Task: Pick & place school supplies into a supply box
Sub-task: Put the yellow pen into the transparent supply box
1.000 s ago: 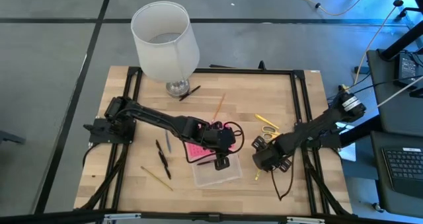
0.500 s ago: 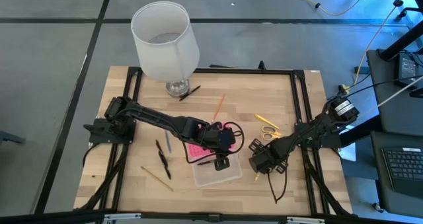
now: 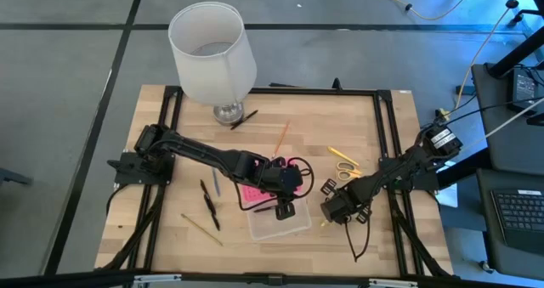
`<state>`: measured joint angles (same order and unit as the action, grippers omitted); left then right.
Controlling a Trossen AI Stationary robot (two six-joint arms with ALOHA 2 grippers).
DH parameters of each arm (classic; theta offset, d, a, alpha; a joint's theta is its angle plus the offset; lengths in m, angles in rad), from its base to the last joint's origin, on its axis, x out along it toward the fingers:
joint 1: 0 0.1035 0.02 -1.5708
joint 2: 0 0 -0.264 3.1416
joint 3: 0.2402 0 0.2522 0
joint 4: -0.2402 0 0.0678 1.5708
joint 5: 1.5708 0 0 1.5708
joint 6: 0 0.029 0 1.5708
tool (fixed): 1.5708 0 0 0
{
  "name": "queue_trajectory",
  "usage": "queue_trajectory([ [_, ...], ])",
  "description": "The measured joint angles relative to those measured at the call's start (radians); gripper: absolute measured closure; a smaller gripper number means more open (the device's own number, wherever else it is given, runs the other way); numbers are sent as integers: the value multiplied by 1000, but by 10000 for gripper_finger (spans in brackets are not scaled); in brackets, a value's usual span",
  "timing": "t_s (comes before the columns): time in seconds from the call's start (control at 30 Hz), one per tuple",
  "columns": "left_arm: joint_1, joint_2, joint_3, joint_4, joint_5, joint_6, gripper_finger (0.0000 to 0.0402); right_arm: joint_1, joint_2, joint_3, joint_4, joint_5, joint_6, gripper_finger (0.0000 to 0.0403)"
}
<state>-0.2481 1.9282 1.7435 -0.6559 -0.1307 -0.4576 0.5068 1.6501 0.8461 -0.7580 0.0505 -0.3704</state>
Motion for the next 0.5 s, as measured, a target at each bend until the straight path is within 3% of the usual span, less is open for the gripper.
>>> queue_trajectory([
  [0.3,0,0,0,-4,3,0,306,-1,-166,-2,-81,7,146,330],
  [0.5,2,-48,13,-137,142,-51,306,-2,-276,52,-29,5,257,331],
])
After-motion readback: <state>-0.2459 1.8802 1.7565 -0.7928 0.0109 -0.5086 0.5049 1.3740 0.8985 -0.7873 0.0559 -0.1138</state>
